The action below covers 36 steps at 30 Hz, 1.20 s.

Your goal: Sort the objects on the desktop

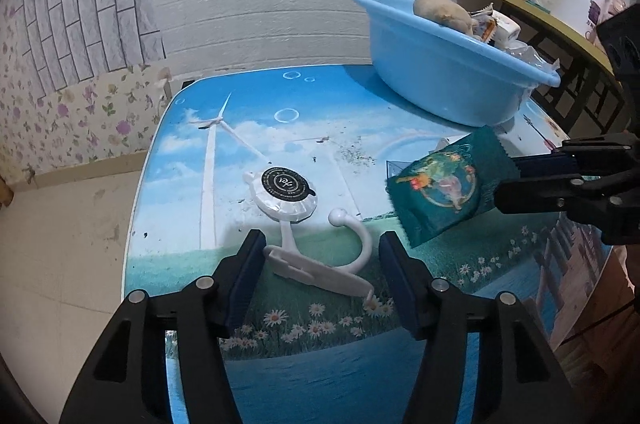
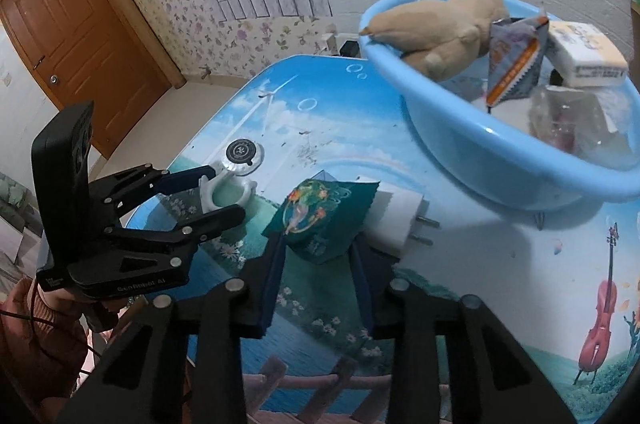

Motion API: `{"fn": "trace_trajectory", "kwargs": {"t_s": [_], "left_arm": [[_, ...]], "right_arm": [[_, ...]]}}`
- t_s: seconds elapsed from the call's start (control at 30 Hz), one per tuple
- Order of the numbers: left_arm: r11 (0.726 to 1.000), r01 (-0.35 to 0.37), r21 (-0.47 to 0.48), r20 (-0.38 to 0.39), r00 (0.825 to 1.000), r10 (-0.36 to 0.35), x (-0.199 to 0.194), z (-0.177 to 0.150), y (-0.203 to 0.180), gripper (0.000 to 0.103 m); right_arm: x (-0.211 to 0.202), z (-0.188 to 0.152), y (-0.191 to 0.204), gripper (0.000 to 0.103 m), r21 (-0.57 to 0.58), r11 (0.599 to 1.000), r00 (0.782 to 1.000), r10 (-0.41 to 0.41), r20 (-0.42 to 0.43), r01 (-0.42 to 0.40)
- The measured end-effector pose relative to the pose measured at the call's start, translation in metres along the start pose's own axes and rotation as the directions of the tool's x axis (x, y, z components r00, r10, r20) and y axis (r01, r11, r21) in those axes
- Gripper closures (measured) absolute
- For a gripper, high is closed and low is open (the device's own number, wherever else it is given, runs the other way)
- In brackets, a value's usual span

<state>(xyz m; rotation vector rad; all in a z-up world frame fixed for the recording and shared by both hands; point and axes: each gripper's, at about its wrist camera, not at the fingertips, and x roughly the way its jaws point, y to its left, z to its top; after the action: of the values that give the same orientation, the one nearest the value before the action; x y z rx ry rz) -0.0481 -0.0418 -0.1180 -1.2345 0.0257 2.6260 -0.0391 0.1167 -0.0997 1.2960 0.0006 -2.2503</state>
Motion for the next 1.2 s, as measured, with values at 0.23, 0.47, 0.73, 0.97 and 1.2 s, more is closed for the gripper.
{"fn": "trace_trajectory", "kwargs": {"t_s": [0.23,0.47,0.73,0.97,1.2], "left_arm": [[1.0,0.025,0.001,0.003,1.0,-0.025,-0.004,-0.004,0.0,0.05],[1.0,0.023,-0.016,0.002,1.0,-0.023,-0.01,-0.008,-0.002,0.05],[1.0,0.028,-0.002,-0.009,1.0,-0.028,-0.02,-0.017,-0.02,0.05],[1.0,0.005,0.007,-0.026,1.0,-0.004,-0.026,-0.027,-0.036,0.05],[1.0,-0.005,0.018,-0.039,0.999,0.005,-0.03,-0.032,-0.053,0.049]], "right_arm": [[0.003,-0.001,-0.012,0.1,0.056,0.998,1.0,0.028,-0.011,-0.028],[-0.009,-0.004,-0.016,0.102,0.066,0.998,1.0,0.007,0.022,-0.009],[-0.041,-0.017,-0.034,0.102,0.097,0.995,0.997,-0.03,0.069,0.023],[-0.062,-0.04,-0.056,0.102,0.145,0.988,0.995,-0.063,0.08,0.051],[-0.07,-0.068,-0.085,0.102,0.215,0.972,0.991,-0.113,0.067,0.096]]}}
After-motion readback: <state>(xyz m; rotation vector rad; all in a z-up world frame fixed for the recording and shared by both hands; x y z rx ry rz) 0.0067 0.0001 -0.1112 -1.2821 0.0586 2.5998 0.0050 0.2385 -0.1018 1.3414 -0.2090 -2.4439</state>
